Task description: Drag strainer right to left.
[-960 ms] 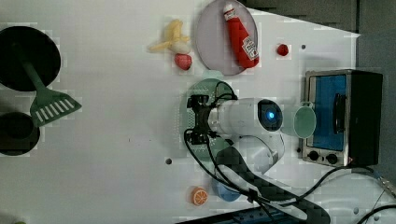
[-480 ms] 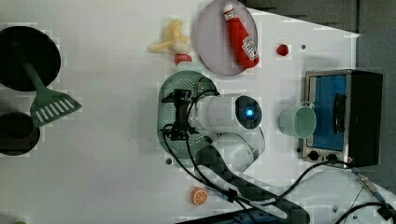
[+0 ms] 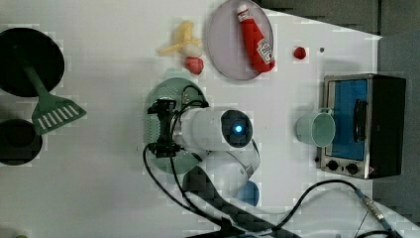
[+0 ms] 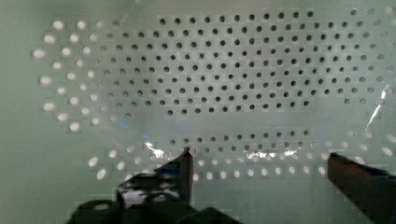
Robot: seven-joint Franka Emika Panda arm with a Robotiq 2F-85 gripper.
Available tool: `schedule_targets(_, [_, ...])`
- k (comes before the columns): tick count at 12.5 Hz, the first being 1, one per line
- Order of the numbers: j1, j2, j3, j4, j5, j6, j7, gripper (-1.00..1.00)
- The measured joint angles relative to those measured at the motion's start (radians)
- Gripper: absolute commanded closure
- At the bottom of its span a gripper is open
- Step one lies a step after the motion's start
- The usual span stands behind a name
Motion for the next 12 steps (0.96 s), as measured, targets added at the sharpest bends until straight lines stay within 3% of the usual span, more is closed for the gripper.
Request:
schedule_targets(6, [0.031, -0.037, -0.018, -0.001, -0.039, -0.108, -0.041, -1.00])
schedule_targets(10, [-0.010, -0.239, -0.053, -0.033, -0.012, -0.458, -0.246, -1.00])
schedule_targets(12, [-0.020, -0.360, -0.103, -0.012, -0.006, -0.535, -0.387, -1.00])
